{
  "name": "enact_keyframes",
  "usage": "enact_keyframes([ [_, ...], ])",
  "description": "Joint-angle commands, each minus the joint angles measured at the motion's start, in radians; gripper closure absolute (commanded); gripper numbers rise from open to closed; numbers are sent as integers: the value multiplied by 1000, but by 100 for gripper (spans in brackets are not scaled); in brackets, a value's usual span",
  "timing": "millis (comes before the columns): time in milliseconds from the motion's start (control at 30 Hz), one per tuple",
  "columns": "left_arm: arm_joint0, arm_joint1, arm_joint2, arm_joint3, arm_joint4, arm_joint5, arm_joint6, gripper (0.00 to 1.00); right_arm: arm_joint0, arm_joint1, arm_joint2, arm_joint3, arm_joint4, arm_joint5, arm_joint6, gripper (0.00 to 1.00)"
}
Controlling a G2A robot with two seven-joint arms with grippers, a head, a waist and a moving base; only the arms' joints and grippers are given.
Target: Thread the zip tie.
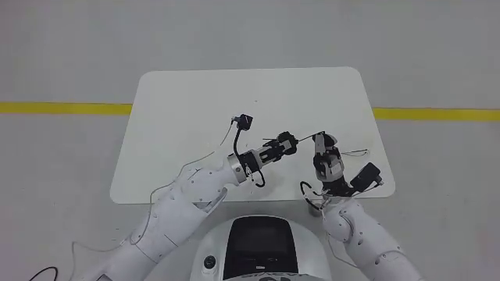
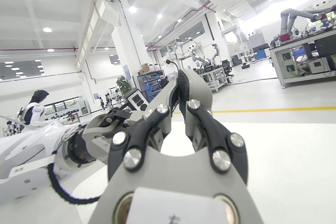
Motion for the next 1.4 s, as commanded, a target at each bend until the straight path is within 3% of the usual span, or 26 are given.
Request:
enact_keyframes([
  [0, 0, 0, 0, 0, 0, 0, 0, 100, 1, -1, 1, 2, 1, 0, 1, 100],
  [800, 0, 0, 0, 0, 0, 0, 0, 100, 11, -13, -1, 15, -3, 0, 1, 100],
  [1367, 0, 0, 0, 0, 0, 0, 0, 100, 8, -4, -8, 9, -10, 0, -34, 100],
])
